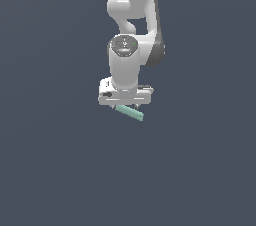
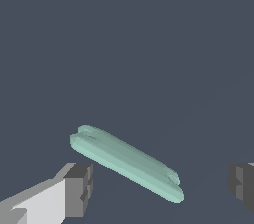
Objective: Pick up the object and move it to a goal position.
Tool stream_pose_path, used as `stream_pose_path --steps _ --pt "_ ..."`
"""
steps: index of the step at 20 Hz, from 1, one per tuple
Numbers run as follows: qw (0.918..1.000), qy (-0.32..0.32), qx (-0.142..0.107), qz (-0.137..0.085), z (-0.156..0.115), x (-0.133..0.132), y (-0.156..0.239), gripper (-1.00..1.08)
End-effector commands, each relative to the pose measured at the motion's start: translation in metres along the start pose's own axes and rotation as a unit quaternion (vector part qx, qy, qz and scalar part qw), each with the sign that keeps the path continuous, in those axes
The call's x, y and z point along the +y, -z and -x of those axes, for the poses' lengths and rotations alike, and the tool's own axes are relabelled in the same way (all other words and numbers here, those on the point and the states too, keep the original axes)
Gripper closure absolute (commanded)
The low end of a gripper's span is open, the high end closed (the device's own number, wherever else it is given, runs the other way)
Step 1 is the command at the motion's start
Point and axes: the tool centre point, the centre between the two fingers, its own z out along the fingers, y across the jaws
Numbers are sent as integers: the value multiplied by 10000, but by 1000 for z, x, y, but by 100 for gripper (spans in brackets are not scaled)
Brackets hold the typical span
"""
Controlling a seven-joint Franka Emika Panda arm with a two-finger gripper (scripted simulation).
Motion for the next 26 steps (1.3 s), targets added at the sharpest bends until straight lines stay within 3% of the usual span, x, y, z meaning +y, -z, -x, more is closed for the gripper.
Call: stream_pose_path --steps 1,7,13,19,26 --pt "9998 196 5 2 1 0 -3 -92" --pt "9963 860 25 9 7 -1 -12 -92" --pt "9856 1690 51 16 13 -3 -23 -92" --pt "9678 2515 80 22 20 -5 -34 -92" --pt "9382 3458 118 29 29 -9 -45 -92"
